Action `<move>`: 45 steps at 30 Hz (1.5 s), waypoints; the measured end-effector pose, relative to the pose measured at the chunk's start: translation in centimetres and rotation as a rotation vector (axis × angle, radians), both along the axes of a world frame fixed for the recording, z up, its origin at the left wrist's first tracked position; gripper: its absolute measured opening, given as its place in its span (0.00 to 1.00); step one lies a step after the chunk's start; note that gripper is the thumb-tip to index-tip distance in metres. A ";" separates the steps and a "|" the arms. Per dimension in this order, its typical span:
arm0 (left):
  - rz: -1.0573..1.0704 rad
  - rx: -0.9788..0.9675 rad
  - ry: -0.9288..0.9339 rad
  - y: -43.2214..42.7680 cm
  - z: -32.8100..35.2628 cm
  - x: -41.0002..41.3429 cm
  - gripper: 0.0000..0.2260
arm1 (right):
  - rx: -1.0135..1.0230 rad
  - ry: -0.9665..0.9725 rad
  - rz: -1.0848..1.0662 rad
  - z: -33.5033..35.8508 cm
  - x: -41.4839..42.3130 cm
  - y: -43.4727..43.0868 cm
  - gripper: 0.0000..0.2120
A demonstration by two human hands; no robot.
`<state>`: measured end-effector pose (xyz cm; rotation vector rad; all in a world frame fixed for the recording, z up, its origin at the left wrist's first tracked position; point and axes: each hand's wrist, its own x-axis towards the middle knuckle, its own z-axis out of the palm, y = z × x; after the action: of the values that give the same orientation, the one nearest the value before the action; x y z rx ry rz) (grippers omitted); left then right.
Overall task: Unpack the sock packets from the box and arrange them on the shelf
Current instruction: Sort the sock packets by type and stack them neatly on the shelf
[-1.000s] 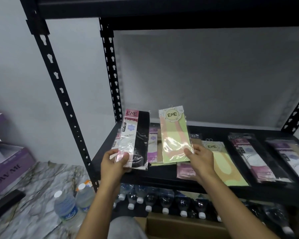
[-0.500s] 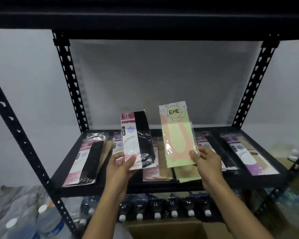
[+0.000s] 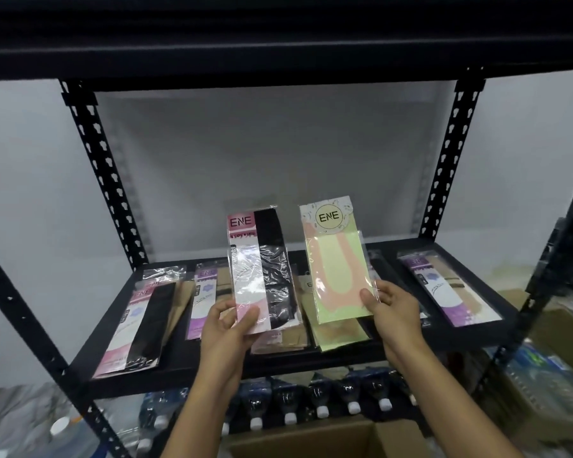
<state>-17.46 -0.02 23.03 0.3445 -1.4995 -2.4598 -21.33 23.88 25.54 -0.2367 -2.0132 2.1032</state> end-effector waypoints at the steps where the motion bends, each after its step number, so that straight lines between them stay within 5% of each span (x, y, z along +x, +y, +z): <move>1: 0.000 -0.005 0.005 0.0 0.1 0.0 0.14 | -0.005 0.000 0.002 -0.1 0.0 0.0 0.15; 8: -0.017 -0.033 0.009 0.0 -0.5 -0.5 0.15 | -0.008 0.005 -0.012 -0.3 0.0 0.6 0.08; 17: -0.012 -0.066 -0.022 0.9 -0.6 0.2 0.16 | 0.025 -0.031 -0.048 -1.0 -0.5 1.7 0.17; 21: 0.016 -0.085 -0.032 0.1 -0.7 0.6 0.15 | 0.072 -0.074 -0.021 -2.2 -1.4 1.5 0.10; 31: 0.035 -0.133 -0.045 -1.8 -0.9 1.3 0.16 | 0.257 -0.249 -0.013 -4.9 -3.7 -0.4 0.11; 45: 0.005 -0.130 -0.073 -1.3 -1.9 1.3 0.18 | 0.986 -0.128 -0.104 -5.5 -2.9 -1.1 0.16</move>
<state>-16.16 -1.36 21.09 0.4158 -1.6757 -2.3553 -24.20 22.76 20.04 -0.2808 -2.7404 0.8548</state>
